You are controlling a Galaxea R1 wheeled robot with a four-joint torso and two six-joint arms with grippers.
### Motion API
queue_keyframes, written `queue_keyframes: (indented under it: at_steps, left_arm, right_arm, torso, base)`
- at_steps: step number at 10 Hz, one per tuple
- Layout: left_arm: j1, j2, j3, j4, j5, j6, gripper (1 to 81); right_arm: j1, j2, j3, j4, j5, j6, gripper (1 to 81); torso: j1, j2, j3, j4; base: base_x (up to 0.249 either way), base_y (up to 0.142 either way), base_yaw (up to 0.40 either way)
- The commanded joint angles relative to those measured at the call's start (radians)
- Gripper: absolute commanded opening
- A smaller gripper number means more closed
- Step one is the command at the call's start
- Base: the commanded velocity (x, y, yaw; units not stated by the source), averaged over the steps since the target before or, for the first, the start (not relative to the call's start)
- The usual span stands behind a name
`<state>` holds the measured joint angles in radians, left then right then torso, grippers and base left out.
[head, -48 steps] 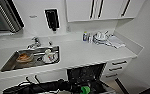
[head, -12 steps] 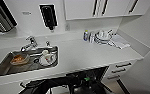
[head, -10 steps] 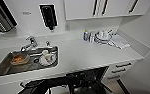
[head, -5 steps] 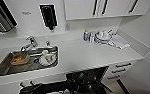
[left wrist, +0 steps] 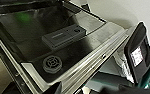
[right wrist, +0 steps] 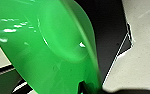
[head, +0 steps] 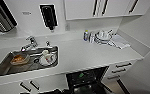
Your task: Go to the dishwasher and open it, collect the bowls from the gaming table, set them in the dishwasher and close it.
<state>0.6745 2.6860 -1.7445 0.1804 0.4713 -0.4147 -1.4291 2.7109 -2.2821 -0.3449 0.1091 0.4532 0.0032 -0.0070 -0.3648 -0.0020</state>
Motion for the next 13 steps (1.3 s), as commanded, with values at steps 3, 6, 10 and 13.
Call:
queue_keyframes:
  at_steps: [3, 6, 10, 13]
  left_arm:
    - [-0.011, -0.157, 0.223, -0.006, -0.055, 0.025, 81.1]
    - [0.095, -0.234, 0.26, 0.034, -0.14, 0.025, 81.1]
    - [0.243, -0.28, 0.247, 0.113, -0.24, 0.027, 81.1]
    - [0.349, -0.256, 0.166, 0.165, -0.303, 0.027, 81.1]
  right_arm:
    - [0.003, -0.179, 0.205, -0.023, 0.009, -0.005, 1.0]
    - [0.034, -0.274, 0.325, -0.019, 0.011, 0.001, 1.0]
    - [0.084, -0.395, 0.481, -0.019, 0.011, 0.039, 1.0]
    - [0.129, -0.495, 0.595, -0.019, 0.024, 0.068, 1.0]
  torso:
    - [0.0, 0.0, 0.0, 0.0]
    - [0.0, 0.0, 0.0, 0.0]
    - [0.0, 0.0, 0.0, 0.0]
    - [0.0, 0.0, 0.0, 0.0]
  base:
    - [0.0, 0.0, 0.0]
    - [0.0, 0.0, 0.0]
    - [0.0, 0.0, 0.0]
    - [0.0, 0.0, 0.0]
